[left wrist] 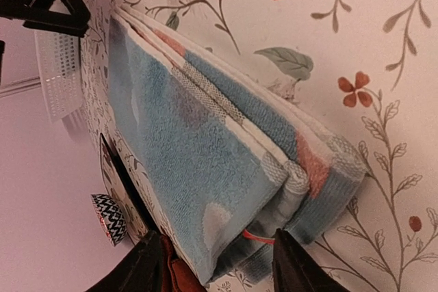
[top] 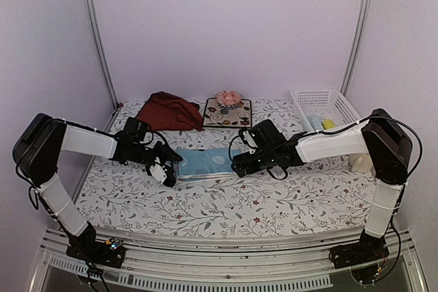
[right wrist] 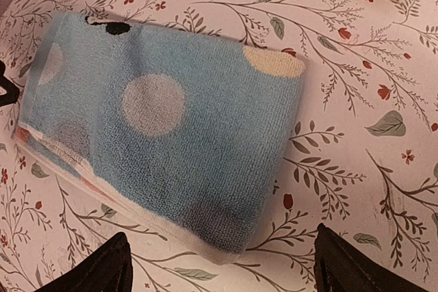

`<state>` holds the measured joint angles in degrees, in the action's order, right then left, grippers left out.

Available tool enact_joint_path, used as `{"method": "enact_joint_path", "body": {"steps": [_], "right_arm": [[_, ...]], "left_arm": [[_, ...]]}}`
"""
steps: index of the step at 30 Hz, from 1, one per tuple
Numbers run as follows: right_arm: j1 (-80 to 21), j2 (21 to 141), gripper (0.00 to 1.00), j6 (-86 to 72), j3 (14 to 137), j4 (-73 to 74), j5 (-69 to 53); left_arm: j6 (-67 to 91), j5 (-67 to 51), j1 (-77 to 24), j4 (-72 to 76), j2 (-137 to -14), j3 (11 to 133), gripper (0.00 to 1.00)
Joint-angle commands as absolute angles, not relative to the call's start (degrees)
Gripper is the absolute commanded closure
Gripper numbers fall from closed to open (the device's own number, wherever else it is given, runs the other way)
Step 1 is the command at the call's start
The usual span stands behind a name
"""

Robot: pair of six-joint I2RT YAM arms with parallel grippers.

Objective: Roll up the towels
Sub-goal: Adjust the towel at the center of the board.

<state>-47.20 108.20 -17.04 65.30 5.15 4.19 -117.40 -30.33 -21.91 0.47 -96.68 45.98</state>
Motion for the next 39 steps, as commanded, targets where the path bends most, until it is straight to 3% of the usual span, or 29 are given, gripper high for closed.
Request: {"method": "enact_joint_path", "body": {"steps": [1, 14, 23, 34, 39], "right_arm": [[-47.4, 109.36, 0.08, -16.7, 67.07, 5.51, 3.99], [-47.38, 109.51, 0.08, -16.59, 67.15, 5.6, 3.84], [-47.38, 109.75, 0.08, -16.51, 67.28, 5.63, 3.86], [-47.45, 109.6, 0.08, -16.73, 67.24, 5.71, 3.84], [-47.43, 109.51, 0.08, -16.68, 67.24, 5.86, 3.94]], "left_arm": [[-119.65, -28.93, -22.66, -0.27, -98.11, 45.42, 0.45], [-121.7, -27.43, -23.8, 11.25, -99.72, 40.26, 0.45], [-120.69, -28.97, -23.98, 5.74, -98.1, 41.88, 0.58], [-121.92, -26.87, -24.74, 9.89, -99.49, 39.79, 0.59], [-121.71, -26.62, -25.04, 9.72, -99.57, 39.88, 0.68]]}}
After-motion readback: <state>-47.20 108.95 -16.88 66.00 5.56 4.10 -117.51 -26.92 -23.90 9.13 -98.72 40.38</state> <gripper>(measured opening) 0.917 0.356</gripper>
